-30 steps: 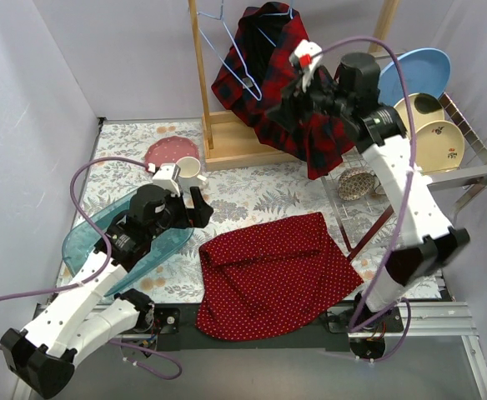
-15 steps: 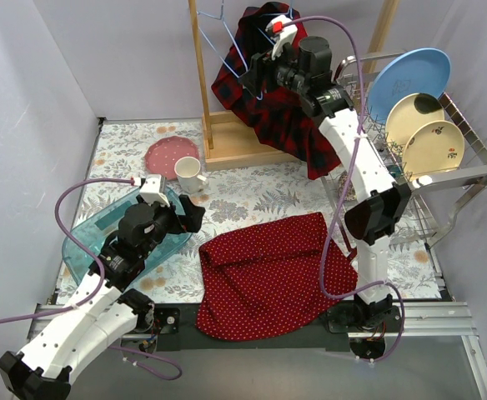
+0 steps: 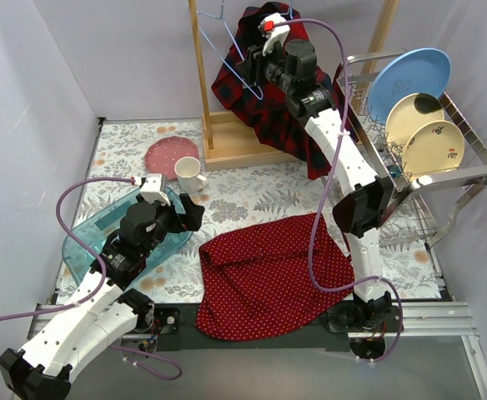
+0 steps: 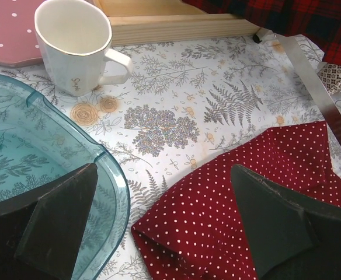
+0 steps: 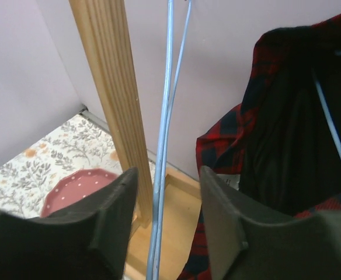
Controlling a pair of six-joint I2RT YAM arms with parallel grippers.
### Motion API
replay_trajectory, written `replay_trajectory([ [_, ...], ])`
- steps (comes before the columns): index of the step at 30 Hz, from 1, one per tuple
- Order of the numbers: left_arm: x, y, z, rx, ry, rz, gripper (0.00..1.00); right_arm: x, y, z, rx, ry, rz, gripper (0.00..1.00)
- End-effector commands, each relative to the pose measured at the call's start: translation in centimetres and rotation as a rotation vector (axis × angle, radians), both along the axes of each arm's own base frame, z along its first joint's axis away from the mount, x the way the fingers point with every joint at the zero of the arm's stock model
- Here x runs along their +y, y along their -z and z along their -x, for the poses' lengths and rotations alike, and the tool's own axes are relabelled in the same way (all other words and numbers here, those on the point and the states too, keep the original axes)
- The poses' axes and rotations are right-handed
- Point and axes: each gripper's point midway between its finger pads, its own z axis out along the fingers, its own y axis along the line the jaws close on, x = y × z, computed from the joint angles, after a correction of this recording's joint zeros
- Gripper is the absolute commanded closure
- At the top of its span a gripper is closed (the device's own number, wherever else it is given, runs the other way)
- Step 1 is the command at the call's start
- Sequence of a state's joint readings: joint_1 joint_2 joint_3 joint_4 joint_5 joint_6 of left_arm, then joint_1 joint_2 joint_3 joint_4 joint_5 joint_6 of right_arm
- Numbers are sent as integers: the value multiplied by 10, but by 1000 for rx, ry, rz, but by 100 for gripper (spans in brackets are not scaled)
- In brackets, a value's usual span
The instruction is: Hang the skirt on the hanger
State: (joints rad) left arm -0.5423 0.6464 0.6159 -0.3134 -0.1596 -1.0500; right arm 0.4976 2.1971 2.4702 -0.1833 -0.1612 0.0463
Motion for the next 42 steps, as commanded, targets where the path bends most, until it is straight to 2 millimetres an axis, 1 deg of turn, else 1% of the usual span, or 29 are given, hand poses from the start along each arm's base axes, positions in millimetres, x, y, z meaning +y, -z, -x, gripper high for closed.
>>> replay_trajectory([
  [1, 7, -5, -4, -25, -30, -15, 2, 1, -34, -6, -112, 36, -66, 50],
  [5, 7, -3, -4, -21, -33, -15, 2, 5, -27, -9, -113, 29, -57, 53],
  [8, 7, -3, -4, -20, -33, -17, 2, 8, -26, -10, -127, 19, -51, 63],
  [9, 7, -4, -4, -20, -34, -14, 2, 10, -27, -9, -134, 12, -49, 76],
  [10, 7, -3, -4, -19, -33, -16, 2, 9, -28, -9, -142, 12, -42, 85],
  [12, 8, -3, -4, -21, -37, -14, 2, 9, -34, -6, -157, 8, -41, 99],
  [14, 8, -3, -4, -21, -37, -14, 2, 7, -43, -2, -165, 11, -46, 99],
  [15, 8, -5, -4, -25, -37, -10, 2, 5, -54, 2, -180, 13, -55, 99],
  [18, 8, -5, -3, -26, -38, -12, 2, -4, -76, 13, -219, 22, -45, 99],
  [20, 8, -6, -3, -30, -38, -9, 2, -11, -96, 24, -247, 22, -56, 99],
  [23, 9, -9, -3, -37, -40, -5, 2, -19, -116, 36, -272, 28, -69, 99],
  [25, 9, -9, -2, -39, -40, -4, 2, -22, -118, 40, -267, 36, -59, 99],
  [27, 10, -11, -1, -44, -39, 0, 2, -26, -114, 44, -246, 39, -37, 99],
  [28, 10, -12, -1, -48, -41, 3, 2, -29, -117, 49, -244, 35, -35, 99],
  [29, 10, -13, 0, -51, -40, 4, 2, -27, -106, 50, -217, 21, -14, 99],
  [30, 10, -14, 0, -54, -40, 5, 2, -27, -103, 52, -208, 16, 1, 99],
  [31, 10, -14, 0, -56, -39, 7, 2, -30, -105, 58, -206, 14, 7, 99],
  [32, 10, -15, 1, -58, -37, 9, 2, -29, -97, 59, -189, 7, 22, 99],
  [33, 10, -16, 1, -59, -35, 12, 2, -31, -95, 61, -182, 6, 30, 99],
  [34, 10, -16, 2, -60, -31, 12, 2, -36, -100, 69, -180, 5, 35, 99],
  [35, 9, -16, 2, -62, -29, 14, 2, -38, -100, 73, -177, 3, 42, 99],
  [36, 9, -18, 2, -67, -27, 18, 2, -38, -84, 73, -140, 1, 64, 99],
  [37, 9, -18, 3, -69, -26, 19, 2, -44, -91, 83, -147, 3, 63, 99],
  [38, 9, -19, 3, -72, -23, 22, 2, -45, -85, 86, -134, 3, 77, 99],
  [39, 9, -20, 3, -73, -23, 24, 2, -44, -63, 86, -91, -2, 105, 99],
  [40, 8, -20, 4, -74, -21, 24, 2, -50, -67, 96, -98, 0, 110, 99],
  [42, 8, -21, 4, -75, -18, 26, 2, -56, -60, 102, -97, 9, 136, 99],
])
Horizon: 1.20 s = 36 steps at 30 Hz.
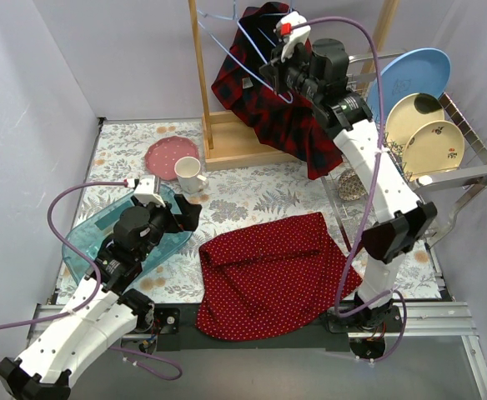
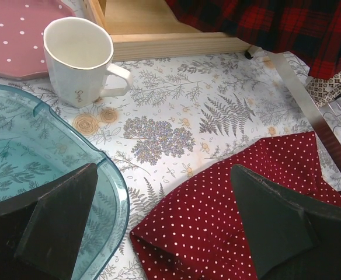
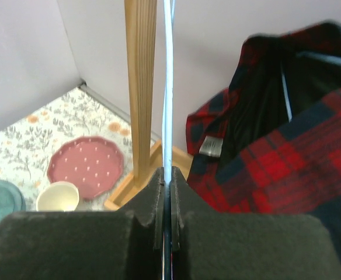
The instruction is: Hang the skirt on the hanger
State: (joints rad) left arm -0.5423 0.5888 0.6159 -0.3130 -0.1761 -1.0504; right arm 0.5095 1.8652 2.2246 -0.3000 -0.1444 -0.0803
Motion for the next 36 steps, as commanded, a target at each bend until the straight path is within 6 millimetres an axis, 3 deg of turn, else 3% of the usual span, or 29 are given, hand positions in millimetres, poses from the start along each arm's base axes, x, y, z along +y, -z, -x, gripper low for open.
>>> replay_trajectory([
  [1, 2, -7, 0, -27, -2, -1, 2, -16, 1, 31, -19, 0, 44, 99],
  [6, 2, -9, 2, -37, 3, 9, 2, -36, 21, 62, 2, 7, 96, 99],
  [7, 2, -9, 2, -39, 5, 9, 2, -45, 11, 76, -20, 9, 89, 99],
  [8, 2, -11, 2, -45, 8, 11, 2, -48, 32, 81, 16, 4, 113, 99],
  [9, 1, -11, 3, -44, 16, 11, 2, -52, 36, 88, 18, 1, 131, 99],
  [10, 0, -12, 4, -47, 22, 12, 2, -61, 29, 104, -2, -2, 132, 99],
  [12, -3, -12, 5, -50, 39, 16, 2, -68, 47, 120, 27, -25, 174, 99],
  [14, -4, -16, 6, -59, 50, 22, 2, -75, 50, 153, 22, -98, 211, 99],
  [15, -6, -19, 8, -63, 63, 31, 2, -76, 67, 165, 57, -136, 237, 99],
  [16, -7, -21, 10, -63, 71, 37, 2, -83, 69, 187, 58, -177, 258, 99],
  [20, -21, -54, 26, -66, 159, 131, 2, -86, 105, 257, 132, -398, 287, 99],
  [21, -27, -71, 36, -79, 215, 162, 2, -87, 123, 269, 169, -435, 300, 99],
  [23, -40, -87, 53, -75, 315, 222, 3, -90, 132, 308, 167, -563, 290, 99],
  [26, -46, -118, 79, -105, 416, 293, 4, -93, 163, 350, 211, -731, 297, 99],
  [29, -45, -142, 102, -126, 471, 363, 6, -94, 189, 368, 254, -810, 302, 99],
  [32, -43, -158, 127, -132, 531, 447, 10, -94, 212, 373, 302, -849, 311, 99],
  [36, -46, -157, 159, -121, 648, 510, 11, -87, 239, 372, 419, -884, 276, 99],
])
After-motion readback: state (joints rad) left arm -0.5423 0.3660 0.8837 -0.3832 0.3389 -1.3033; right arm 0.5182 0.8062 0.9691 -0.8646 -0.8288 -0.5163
